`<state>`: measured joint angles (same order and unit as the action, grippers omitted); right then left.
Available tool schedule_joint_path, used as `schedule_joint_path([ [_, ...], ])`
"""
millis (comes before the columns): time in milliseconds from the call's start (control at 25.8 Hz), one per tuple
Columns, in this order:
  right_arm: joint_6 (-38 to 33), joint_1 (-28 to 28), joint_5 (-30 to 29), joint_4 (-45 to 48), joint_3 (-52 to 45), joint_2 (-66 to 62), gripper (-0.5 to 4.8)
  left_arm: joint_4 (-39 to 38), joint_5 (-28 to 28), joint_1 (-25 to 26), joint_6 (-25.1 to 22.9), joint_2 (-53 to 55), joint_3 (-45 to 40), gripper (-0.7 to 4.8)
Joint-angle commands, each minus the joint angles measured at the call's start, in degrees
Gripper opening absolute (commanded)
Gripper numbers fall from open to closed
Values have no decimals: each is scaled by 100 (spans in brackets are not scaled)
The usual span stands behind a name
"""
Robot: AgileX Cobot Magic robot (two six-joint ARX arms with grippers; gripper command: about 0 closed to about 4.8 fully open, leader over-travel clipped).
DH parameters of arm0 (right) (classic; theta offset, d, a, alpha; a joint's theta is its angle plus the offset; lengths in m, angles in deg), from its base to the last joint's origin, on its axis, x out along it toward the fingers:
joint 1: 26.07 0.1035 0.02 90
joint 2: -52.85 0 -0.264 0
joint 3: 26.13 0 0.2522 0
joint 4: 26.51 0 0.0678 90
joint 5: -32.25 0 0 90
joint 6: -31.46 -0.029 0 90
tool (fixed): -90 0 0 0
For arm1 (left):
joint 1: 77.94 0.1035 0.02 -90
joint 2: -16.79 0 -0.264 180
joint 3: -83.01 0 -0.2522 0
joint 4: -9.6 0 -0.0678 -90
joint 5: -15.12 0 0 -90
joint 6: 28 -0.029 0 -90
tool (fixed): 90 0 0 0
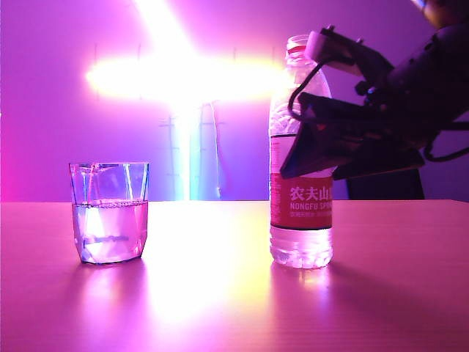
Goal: Pick up the mineral water bottle on the table and pour water into the mug until it's half full.
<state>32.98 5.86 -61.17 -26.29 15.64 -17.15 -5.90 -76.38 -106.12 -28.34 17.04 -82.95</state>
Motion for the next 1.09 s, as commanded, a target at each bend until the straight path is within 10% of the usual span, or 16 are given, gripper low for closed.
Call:
schedule_joint_path([
  [39, -68, 2, 9, 57, -85, 273, 479, 52, 24, 17, 15, 9, 24, -2],
  [777, -487, 7, -57, -1716, -317, 2568, 476, 52, 20, 2149, 15, 7, 24, -2],
  [1087, -671, 7, -61, -2461, -317, 3672, 203, 52, 24, 2155, 15, 7, 24, -2],
])
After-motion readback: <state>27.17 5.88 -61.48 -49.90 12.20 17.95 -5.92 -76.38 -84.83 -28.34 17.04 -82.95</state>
